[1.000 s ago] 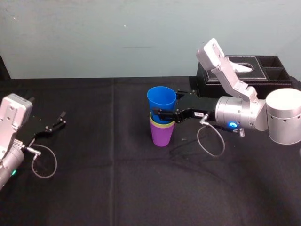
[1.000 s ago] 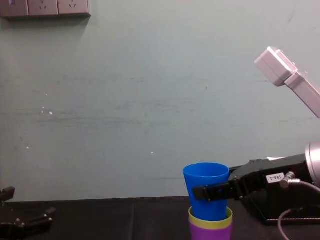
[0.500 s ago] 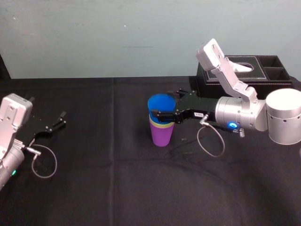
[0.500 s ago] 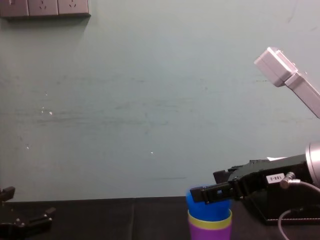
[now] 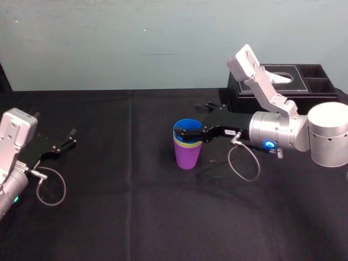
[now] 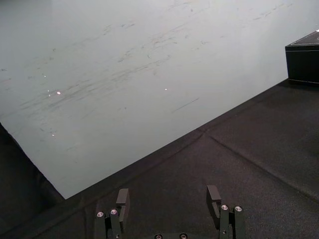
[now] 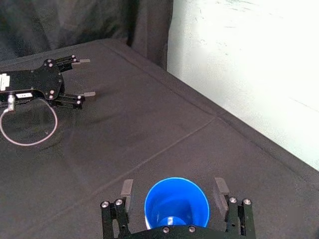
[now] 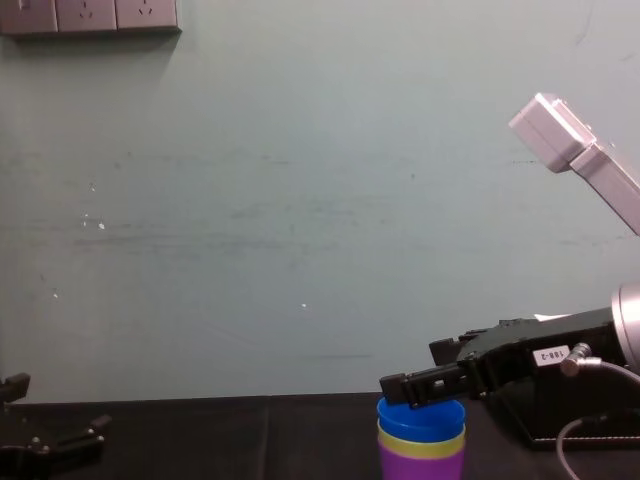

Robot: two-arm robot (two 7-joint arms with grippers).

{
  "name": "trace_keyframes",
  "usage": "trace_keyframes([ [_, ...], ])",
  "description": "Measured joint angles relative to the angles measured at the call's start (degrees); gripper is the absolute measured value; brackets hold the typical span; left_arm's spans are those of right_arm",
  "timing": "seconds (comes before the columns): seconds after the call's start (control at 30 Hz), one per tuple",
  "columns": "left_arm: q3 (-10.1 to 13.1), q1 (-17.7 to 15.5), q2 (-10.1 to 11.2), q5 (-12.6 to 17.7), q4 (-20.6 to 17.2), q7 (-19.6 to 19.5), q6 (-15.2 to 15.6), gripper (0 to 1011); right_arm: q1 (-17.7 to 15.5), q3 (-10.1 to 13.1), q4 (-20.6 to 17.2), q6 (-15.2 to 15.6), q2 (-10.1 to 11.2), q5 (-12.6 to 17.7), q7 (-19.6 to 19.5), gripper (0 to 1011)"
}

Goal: Stack the three plastic cups sequentially using one hand.

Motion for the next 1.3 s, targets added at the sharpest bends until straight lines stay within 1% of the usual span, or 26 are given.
trace_keyframes([
  [0.1,0.0,0.0,0.0,0.0,0.0,0.0,0.0,1010,-0.8,0.4,-0.7,-0.8,0.2,-0.1,-0.7,1003],
  [0.23,0.0,0.0,0.0,0.0,0.0,0.0,0.0,1010,-3.2,1.9,-2.2,-2.7,0.7,-0.2,-2.8,1002],
  [0.27,0.0,0.0,0.0,0.0,0.0,0.0,0.0,1010,-4.5,2.7,-2.8,-3.4,1.0,-0.3,-4.0,1003],
  [0.33,0.0,0.0,0.0,0.0,0.0,0.0,0.0,1010,-5.7,3.5,-3.3,-4.1,1.2,-0.5,-4.9,1003],
  [0.37,0.0,0.0,0.0,0.0,0.0,0.0,0.0,1010,-6.9,4.4,-3.5,-5.1,1.4,-0.4,-5.4,1003],
  [0.6,0.0,0.0,0.0,0.0,0.0,0.0,0.0,1010,-11.2,7.5,-3.6,-7.8,2.5,-0.6,-7.4,1003],
  [0.67,0.0,0.0,0.0,0.0,0.0,0.0,0.0,1010,-11.8,8.2,-3.5,-8.2,2.8,-0.6,-7.6,1003],
  [0.77,0.0,0.0,0.0,0.0,0.0,0.0,0.0,1010,-13.5,10.0,-3.1,-9.3,3.2,-0.2,-7.8,1003],
  [0.97,0.0,0.0,0.0,0.0,0.0,0.0,0.0,1010,-15.2,12.3,-2.3,-10.3,3.7,0.4,-7.3,1003],
  [1.2,0.0,0.0,0.0,0.0,0.0,0.0,0.0,1010,-16.3,13.9,0.0,-10.4,3.8,1.5,-6.0,1003],
  [1.3,0.0,0.0,0.0,0.0,0.0,0.0,0.0,1010,-16.4,14.1,0.4,-10.4,3.8,1.7,-5.7,1003],
])
